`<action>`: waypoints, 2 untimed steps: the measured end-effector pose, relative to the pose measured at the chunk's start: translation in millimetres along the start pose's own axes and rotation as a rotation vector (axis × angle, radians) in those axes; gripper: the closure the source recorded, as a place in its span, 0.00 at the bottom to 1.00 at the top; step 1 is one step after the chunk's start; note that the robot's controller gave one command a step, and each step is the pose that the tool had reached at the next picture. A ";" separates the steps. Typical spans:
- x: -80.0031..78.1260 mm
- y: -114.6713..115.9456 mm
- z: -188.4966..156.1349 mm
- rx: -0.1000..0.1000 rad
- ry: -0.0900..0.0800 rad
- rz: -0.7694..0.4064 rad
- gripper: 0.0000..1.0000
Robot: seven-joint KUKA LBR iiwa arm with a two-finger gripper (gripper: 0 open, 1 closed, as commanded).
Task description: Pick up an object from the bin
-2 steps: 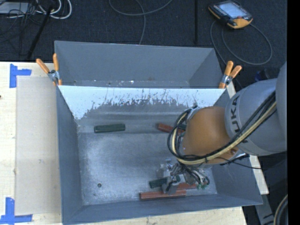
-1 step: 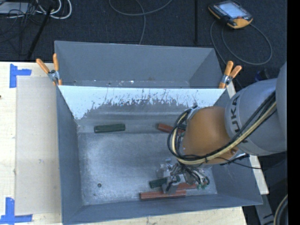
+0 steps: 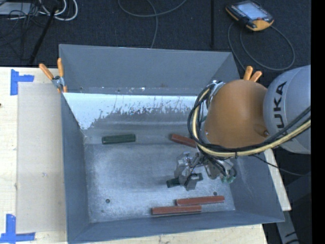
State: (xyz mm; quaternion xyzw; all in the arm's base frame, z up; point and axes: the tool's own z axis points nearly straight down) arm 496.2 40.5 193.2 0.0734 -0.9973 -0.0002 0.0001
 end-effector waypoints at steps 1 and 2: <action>0.0 0.0 0.0 0.000 0.000 0.000 1.00; 3.9 9.7 -34.4 0.000 0.006 0.013 1.00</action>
Offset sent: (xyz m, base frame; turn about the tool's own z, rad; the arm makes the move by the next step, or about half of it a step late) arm -0.0071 0.0157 0.0605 0.0190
